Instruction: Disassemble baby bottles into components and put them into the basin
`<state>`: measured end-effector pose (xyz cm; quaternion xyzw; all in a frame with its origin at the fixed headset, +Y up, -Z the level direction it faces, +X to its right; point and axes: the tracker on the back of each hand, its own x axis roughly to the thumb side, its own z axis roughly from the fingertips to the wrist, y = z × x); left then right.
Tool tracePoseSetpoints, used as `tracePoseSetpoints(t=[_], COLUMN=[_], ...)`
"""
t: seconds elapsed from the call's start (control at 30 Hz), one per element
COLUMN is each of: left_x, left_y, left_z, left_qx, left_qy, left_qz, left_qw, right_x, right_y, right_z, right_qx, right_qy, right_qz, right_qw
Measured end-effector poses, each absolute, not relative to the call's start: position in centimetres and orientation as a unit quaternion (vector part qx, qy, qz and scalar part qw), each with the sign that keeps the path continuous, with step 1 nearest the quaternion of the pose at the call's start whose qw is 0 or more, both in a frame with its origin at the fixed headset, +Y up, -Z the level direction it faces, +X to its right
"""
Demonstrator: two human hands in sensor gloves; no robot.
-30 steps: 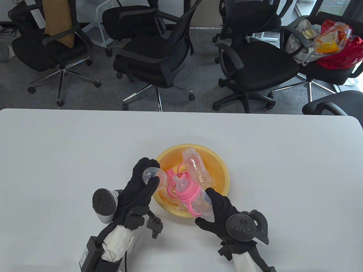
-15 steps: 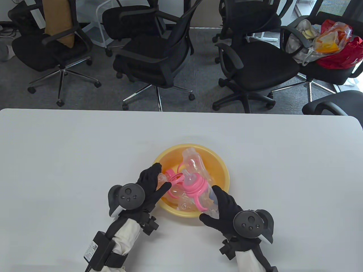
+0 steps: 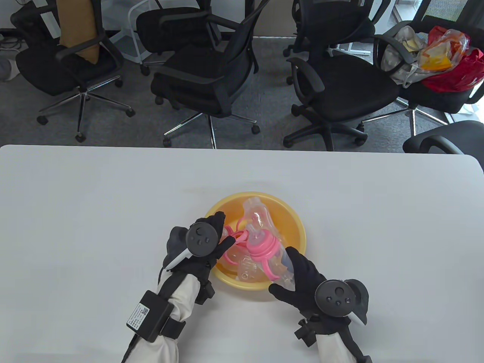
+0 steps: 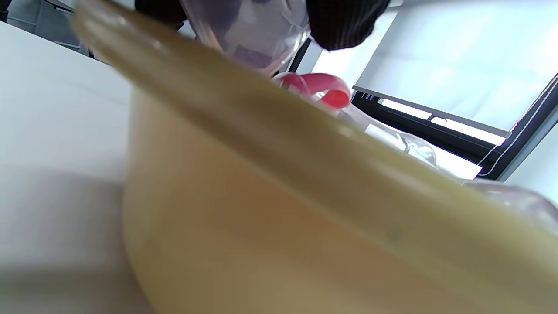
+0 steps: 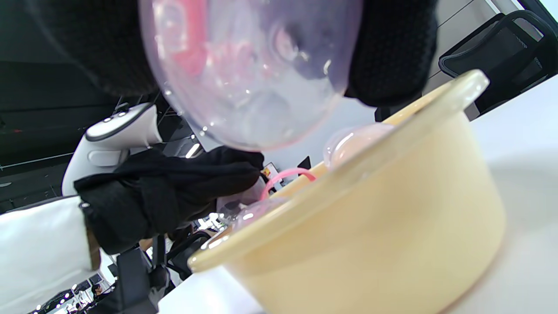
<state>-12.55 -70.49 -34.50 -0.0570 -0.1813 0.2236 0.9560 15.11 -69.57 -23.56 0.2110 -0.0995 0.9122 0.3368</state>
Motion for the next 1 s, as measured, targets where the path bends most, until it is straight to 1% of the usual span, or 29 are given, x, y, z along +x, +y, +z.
tracePoseSetpoints(t=[0.2,0.33,0.5,0.57,0.67,0.8,0.87,0.93,1.0], left_x=[-12.5,-13.1,-14.2,-14.6,-15.1,-15.2,-15.1,-14.9,-14.5], left_y=[-70.8,-70.5,-68.9,-68.2,-67.4,-67.2,-67.3,-67.4,-67.3], left_z=[-34.6,-34.5,-33.6,-33.0,-32.1,-31.1,-30.6,-30.3,-30.1], left_qx=[-0.070,-0.068,-0.016,0.003,0.029,0.048,0.061,0.055,0.032], left_qy=[-0.185,-0.191,-0.211,-0.224,-0.247,-0.265,-0.270,-0.276,-0.294], left_qz=[0.222,0.261,0.341,0.378,0.451,0.542,0.567,0.584,0.606], left_qw=[0.955,0.944,0.916,0.898,0.857,0.796,0.776,0.761,0.738], right_x=[15.2,15.2,15.2,15.2,15.1,15.0,14.9,14.8,14.7], right_y=[-69.6,-69.6,-69.7,-69.7,-69.8,-69.9,-69.9,-69.9,-70.0], right_z=[-23.6,-23.6,-23.6,-23.6,-23.6,-23.5,-23.5,-23.5,-23.5], right_qx=[0.210,0.211,0.210,0.210,0.211,0.213,0.215,0.217,0.219], right_qy=[-0.100,-0.099,-0.098,-0.097,-0.096,-0.093,-0.092,-0.091,-0.089], right_qz=[0.913,0.913,0.913,0.913,0.914,0.914,0.914,0.914,0.913], right_qw=[0.336,0.335,0.334,0.335,0.334,0.333,0.332,0.332,0.332])
